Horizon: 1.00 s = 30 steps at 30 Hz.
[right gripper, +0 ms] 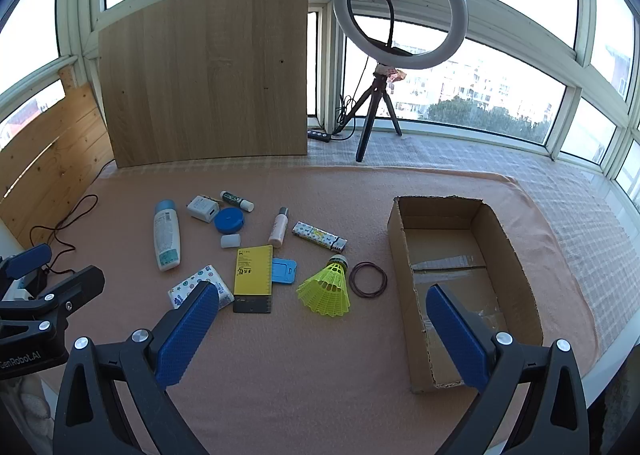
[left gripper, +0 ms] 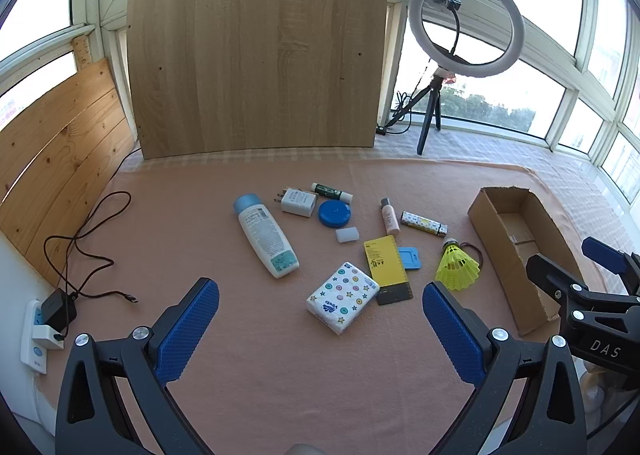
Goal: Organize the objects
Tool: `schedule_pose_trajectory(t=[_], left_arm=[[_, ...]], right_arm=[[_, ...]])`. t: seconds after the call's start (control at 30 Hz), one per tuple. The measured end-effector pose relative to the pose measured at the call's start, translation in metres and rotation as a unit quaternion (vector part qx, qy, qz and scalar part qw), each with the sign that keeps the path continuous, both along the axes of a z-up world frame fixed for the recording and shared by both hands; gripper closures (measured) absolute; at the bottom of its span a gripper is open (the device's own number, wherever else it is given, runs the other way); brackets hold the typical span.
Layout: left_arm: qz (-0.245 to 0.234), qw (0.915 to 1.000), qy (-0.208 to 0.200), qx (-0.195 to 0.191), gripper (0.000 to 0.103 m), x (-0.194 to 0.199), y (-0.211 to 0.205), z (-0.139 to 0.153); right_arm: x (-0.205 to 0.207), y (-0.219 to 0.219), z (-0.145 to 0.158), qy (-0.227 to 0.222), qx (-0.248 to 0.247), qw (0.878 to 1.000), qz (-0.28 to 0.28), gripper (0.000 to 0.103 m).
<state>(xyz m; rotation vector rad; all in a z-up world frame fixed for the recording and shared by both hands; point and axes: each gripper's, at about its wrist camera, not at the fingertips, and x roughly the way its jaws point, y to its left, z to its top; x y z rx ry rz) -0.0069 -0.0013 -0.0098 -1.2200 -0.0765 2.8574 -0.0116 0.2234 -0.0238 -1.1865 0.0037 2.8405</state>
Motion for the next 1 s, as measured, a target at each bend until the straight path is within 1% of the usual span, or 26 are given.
schedule_pose_trajectory(t=[0.57,0.73,1.0], left_arm=[[-0.001,1.0,0.0,0.0,0.0,0.001,0.004,-0.002],[-0.002,1.0,-0.003,0.0,0.0,-0.001,0.006,-0.007],[-0.009,0.9998,-0.013,-0.009,0.0,-0.011,0.003,-0.02]], right_arm=[[-0.001,0.0,-0.002,-0.003,-0.001,1.0,-0.001,0.001],[-0.004,0.002,-0.006,-0.008,-0.003,1.0,-0.003,0.001],[-0.011,0.008,-0.016,-0.026,-0.03,0.999,-0.001,0.001]])
